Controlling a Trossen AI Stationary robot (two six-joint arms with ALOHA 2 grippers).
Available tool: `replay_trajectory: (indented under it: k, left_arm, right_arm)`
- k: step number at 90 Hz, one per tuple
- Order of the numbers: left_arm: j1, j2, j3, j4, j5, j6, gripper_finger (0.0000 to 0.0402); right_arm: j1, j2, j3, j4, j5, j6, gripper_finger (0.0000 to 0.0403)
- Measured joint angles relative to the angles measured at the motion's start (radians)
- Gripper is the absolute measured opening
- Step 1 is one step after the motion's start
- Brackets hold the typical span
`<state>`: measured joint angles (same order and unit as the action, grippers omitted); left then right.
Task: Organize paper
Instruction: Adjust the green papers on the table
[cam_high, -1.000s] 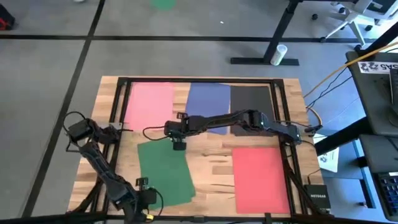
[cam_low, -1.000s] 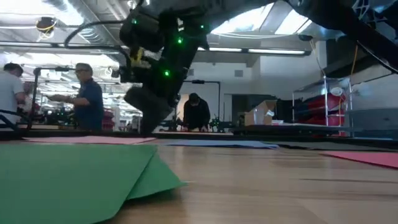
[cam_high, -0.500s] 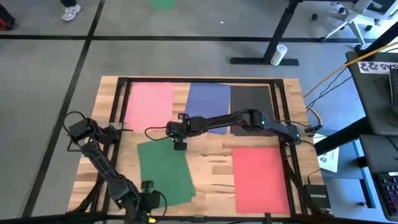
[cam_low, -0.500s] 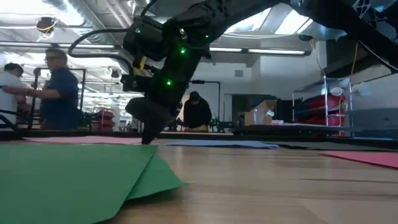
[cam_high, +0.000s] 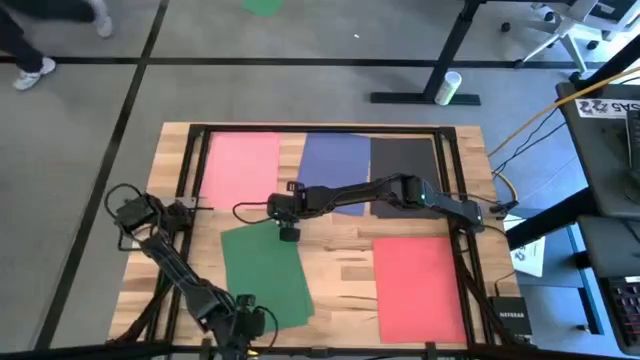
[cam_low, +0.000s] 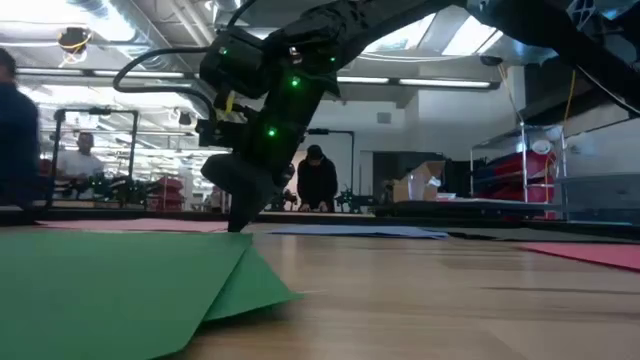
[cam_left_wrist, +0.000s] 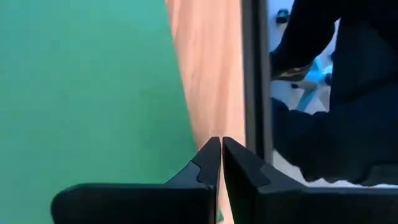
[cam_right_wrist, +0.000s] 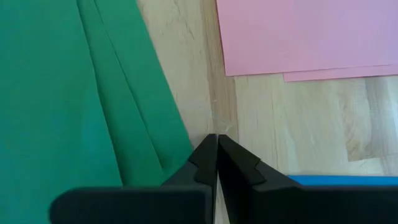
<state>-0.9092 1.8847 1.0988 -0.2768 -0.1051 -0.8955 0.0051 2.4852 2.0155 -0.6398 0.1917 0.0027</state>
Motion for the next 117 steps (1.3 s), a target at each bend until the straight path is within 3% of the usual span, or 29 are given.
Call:
replay_trajectory:
  k: [117]
  left_arm:
    - [-0.046, 0.014, 0.002, -0.130, -0.001, -0.134, 0.0000]
  right_arm:
    - [0.011, -0.001, 0.001, -0.110, -0.106, 0.029, 0.0000]
